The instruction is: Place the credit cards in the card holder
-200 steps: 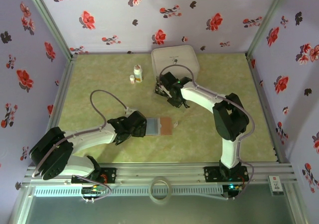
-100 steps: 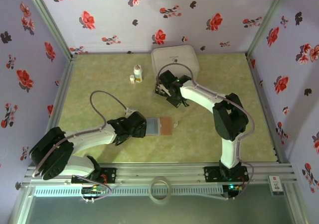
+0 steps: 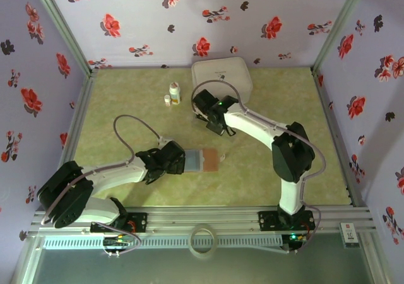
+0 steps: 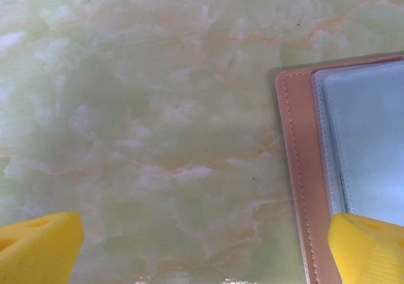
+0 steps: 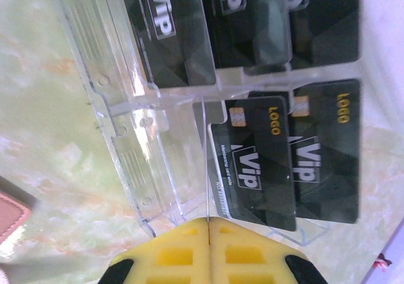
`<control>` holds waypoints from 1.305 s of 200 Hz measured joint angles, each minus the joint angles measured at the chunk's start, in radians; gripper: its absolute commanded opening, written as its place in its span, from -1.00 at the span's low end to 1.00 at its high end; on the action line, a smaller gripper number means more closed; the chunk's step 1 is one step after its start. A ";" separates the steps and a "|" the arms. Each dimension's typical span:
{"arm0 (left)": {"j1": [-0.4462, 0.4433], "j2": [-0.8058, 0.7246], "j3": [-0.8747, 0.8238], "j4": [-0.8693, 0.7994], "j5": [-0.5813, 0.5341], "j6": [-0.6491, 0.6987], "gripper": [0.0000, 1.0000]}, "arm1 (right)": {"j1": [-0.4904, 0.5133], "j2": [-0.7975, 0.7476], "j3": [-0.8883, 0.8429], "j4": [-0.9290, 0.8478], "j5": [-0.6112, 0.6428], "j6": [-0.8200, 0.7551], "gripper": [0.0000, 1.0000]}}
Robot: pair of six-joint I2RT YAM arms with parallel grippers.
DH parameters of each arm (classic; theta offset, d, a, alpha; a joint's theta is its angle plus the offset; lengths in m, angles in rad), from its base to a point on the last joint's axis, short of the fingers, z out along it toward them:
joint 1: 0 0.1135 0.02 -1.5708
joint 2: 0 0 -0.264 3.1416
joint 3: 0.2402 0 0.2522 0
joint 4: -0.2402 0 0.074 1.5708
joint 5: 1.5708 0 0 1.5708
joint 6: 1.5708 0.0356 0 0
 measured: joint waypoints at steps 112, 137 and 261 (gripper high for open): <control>0.007 -0.039 0.072 -0.095 0.000 0.058 0.99 | 0.011 -0.434 -0.300 0.207 -0.266 0.360 -1.00; 0.003 -0.038 0.081 -0.103 0.000 0.068 0.99 | -0.032 -0.555 -0.512 0.369 -0.414 0.527 -1.00; -0.068 0.077 0.138 -0.105 -0.027 0.083 0.99 | -0.108 -0.678 -1.082 1.083 -0.724 1.088 -1.00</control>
